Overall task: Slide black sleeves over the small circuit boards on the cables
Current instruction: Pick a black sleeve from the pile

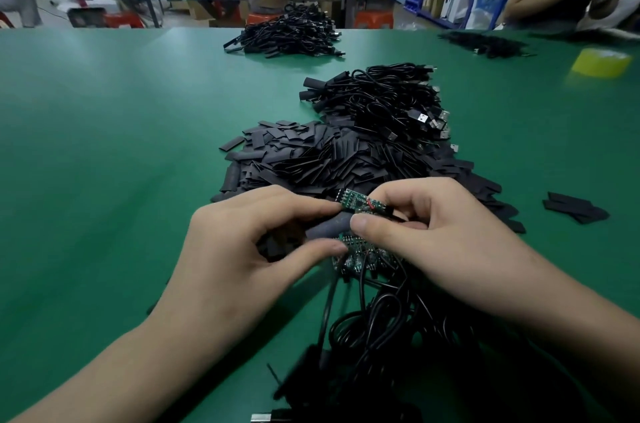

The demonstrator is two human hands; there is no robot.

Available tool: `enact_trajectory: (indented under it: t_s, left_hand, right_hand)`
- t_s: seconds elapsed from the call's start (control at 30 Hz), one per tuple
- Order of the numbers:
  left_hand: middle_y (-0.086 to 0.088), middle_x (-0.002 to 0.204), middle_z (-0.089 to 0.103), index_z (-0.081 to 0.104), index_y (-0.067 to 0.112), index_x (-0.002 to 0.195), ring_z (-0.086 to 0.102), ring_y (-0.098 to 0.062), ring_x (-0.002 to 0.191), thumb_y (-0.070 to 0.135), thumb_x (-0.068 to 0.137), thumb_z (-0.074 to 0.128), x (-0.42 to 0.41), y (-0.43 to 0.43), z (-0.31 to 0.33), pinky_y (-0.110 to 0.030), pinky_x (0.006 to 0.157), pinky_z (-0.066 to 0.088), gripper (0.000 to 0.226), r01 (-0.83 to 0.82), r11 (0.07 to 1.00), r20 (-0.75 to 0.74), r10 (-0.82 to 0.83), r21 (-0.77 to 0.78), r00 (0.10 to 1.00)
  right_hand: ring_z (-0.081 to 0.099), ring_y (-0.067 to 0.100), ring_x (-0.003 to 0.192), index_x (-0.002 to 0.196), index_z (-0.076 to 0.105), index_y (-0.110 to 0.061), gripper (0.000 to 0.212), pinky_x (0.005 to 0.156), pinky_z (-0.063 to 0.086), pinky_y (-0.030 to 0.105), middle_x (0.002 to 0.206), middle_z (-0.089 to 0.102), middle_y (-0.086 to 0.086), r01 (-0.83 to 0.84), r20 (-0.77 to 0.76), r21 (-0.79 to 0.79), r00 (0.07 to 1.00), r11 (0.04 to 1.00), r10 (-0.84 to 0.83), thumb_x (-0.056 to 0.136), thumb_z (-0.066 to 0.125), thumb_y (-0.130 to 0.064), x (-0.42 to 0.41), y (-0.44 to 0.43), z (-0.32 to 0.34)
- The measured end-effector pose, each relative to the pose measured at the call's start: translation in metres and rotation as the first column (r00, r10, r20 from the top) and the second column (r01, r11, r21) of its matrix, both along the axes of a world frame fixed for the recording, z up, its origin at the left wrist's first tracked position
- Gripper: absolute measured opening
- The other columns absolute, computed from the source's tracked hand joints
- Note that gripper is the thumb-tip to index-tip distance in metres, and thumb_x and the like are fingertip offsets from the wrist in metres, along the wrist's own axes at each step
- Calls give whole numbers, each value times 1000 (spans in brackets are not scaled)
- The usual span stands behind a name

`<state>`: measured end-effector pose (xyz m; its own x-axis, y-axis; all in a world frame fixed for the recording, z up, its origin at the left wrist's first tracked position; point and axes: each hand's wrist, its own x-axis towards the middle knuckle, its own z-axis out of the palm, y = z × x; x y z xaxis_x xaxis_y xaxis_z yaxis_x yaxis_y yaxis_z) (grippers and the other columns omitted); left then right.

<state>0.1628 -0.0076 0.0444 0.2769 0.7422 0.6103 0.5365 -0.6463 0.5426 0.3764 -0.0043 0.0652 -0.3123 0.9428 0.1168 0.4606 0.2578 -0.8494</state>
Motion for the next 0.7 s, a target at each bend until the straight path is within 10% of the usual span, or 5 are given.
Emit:
enact_trajectory:
  t_s: [0.23,0.7]
  left_hand:
    - [20,93,74,78,28,101,69,4,86,31,79,78,-3,0,4,-9,80,48,22,-70,997,70,68,24,995]
    - [18,92,75,78,26,96,70,3,84,30,81,76,-2,-1,4,-8,77,49,16,-42,999,85,39,27,996]
  right_hand:
    - [42,12,57,86,71,-28,39,60,34,33,63,43,7,42,53,96,997,995,-47,93,45,-56,9,1,6]
    - [29,8,48,73,64,-24,45,49,27,22,55,30,-7,-45,117,41,992,998,40,103,44,-52,8,2,0]
